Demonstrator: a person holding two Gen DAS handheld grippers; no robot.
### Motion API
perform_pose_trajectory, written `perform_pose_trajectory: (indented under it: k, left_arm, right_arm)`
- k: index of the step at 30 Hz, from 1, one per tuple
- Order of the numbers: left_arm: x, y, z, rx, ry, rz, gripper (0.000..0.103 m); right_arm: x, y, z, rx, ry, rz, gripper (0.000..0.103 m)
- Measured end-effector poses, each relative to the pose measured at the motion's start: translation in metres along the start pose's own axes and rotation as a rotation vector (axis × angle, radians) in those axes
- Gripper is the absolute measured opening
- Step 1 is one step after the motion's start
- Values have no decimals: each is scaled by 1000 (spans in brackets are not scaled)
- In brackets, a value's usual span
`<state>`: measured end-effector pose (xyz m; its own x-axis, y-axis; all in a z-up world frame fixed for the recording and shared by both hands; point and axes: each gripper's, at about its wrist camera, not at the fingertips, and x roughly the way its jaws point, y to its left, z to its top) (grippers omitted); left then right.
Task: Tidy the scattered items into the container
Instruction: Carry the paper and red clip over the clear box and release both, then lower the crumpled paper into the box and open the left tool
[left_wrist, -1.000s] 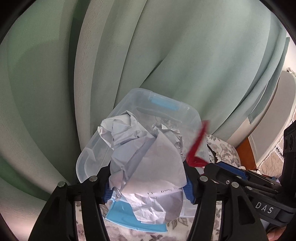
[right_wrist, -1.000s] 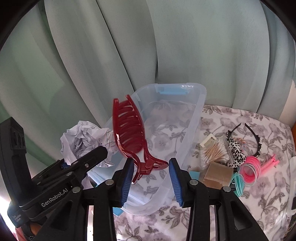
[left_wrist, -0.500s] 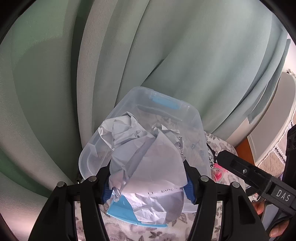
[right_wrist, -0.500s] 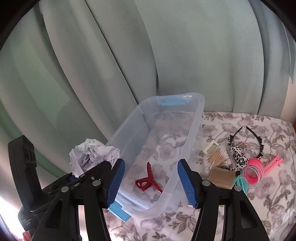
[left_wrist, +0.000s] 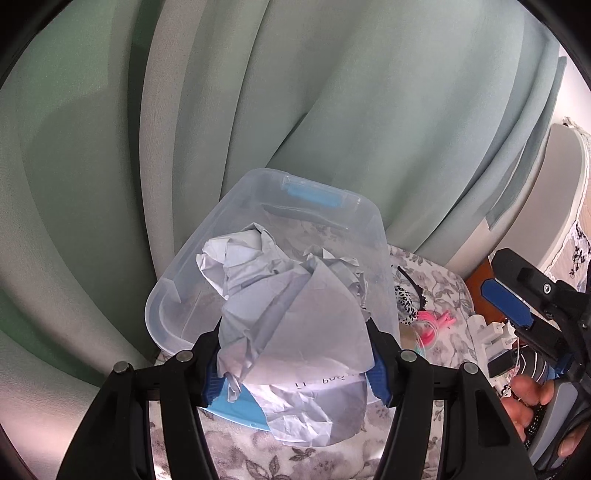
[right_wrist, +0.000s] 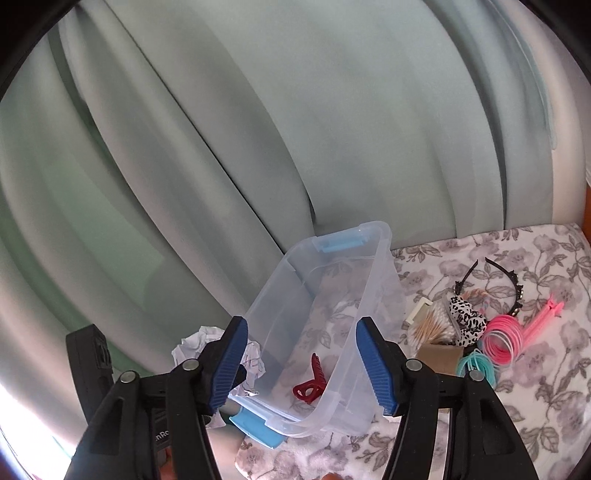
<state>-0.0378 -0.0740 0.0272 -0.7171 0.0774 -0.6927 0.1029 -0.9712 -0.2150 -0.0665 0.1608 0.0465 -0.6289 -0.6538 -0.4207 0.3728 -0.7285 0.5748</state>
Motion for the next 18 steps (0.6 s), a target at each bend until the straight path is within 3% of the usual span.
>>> perform_pose_trajectory:
  k: [8,18]
  left_arm:
    - [-6,-31,-4,62,15,-6,63]
    - [-9,-78,-11,134,45,-17,63]
  right_arm:
    - [-35,-27,-4,67,-73,52,66]
    - [-76,-64,-1,107,-119,55,68]
